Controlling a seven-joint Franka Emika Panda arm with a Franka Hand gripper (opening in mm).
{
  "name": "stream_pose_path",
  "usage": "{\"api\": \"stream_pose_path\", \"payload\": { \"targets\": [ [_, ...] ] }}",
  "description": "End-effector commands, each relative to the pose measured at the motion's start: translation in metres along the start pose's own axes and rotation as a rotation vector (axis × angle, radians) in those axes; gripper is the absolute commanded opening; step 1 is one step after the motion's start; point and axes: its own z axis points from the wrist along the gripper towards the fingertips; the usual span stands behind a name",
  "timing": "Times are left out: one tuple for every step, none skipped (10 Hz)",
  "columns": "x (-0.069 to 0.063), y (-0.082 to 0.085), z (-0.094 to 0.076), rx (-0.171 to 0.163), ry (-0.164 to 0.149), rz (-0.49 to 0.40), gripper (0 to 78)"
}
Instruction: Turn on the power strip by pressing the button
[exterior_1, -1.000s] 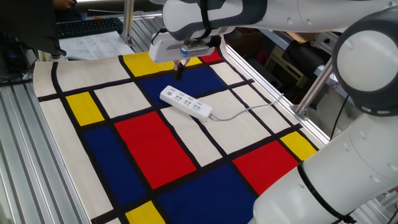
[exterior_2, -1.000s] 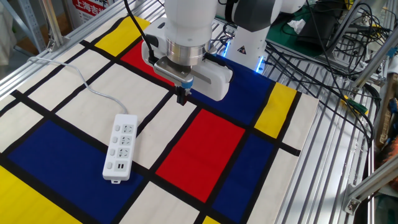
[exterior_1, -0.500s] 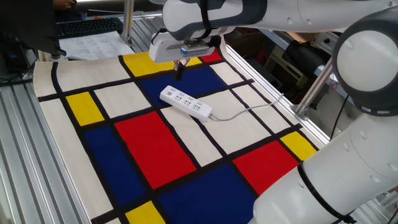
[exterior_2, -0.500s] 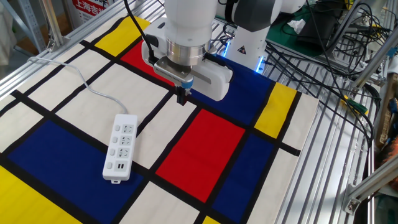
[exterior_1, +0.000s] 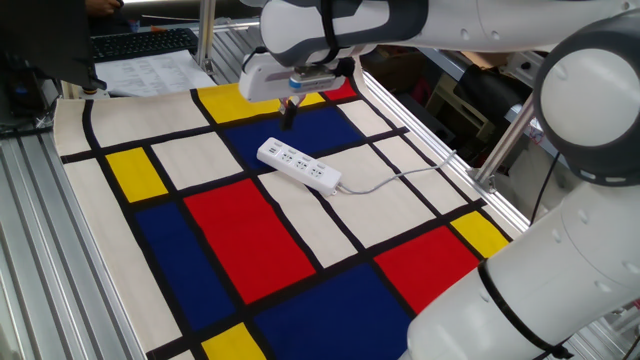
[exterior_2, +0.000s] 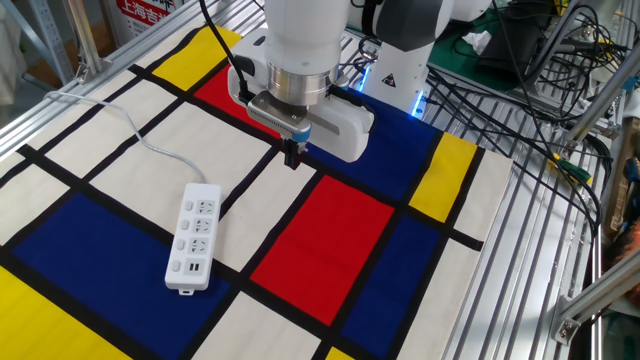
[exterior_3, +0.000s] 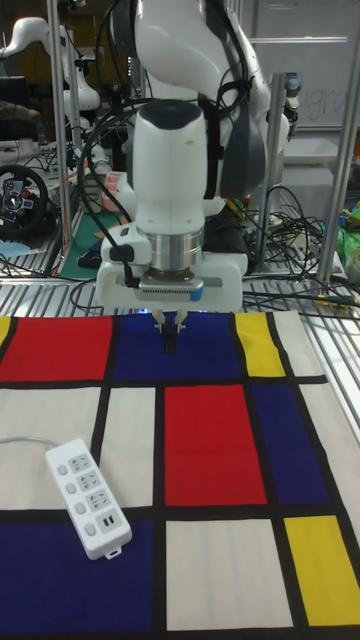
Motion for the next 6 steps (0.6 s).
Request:
{"api": "stream_pose_path", "payload": {
  "targets": [
    [-0.003, -0.002, 0.005, 0.087, 0.032, 0.226, 0.0],
    [-0.003, -0.003, 0.008, 0.075, 0.033, 0.225, 0.0],
    [-0.004, -0.005, 0.01, 0.064, 0.034, 0.224, 0.0],
    [-0.006, -0.007, 0.014, 0.063, 0.033, 0.221, 0.0],
    [-0.008, -0.012, 0.019, 0.063, 0.029, 0.214, 0.0],
    [-0.009, -0.015, 0.021, 0.062, 0.026, 0.21, 0.0]
  ]
}}
